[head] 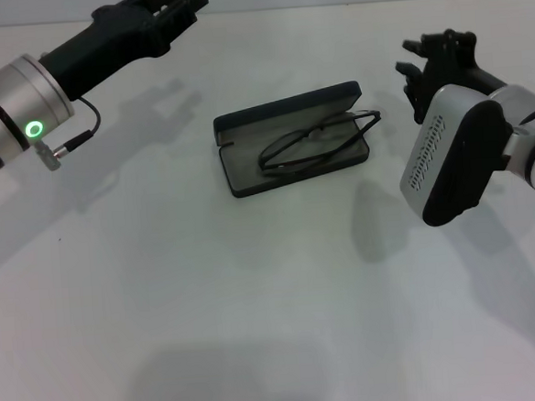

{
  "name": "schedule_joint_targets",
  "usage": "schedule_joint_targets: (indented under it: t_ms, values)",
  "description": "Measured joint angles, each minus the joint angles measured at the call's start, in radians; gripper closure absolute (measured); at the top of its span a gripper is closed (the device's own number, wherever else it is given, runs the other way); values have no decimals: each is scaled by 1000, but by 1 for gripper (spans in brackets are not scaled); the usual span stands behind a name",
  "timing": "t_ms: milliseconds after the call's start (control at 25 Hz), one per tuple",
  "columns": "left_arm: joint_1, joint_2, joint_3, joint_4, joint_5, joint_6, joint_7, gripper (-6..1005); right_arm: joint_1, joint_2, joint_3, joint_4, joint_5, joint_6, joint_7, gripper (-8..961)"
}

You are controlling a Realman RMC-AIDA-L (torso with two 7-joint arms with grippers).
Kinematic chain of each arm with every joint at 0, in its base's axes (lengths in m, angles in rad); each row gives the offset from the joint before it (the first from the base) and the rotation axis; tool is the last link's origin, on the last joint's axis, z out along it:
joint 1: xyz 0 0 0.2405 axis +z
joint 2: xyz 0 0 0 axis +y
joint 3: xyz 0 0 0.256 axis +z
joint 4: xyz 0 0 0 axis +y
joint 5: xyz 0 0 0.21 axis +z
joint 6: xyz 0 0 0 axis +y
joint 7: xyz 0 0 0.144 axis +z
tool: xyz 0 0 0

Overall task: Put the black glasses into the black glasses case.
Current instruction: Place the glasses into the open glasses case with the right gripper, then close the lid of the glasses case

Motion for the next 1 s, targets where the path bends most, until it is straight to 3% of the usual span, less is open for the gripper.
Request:
schedule_joint_targets:
  t_ms: [200, 520, 1000]
  values:
    - [0, 0, 0, 0, 1, 0, 0, 521, 100, 0, -41, 125, 325, 23, -196, 748]
    - [-5, -4, 4, 3, 1, 0, 0, 518, 168, 0, -118, 168, 393, -11, -202, 747]
    - [0, -5, 6, 1, 1, 1, 1, 513, 132, 0, -66, 163, 398, -2, -195, 746]
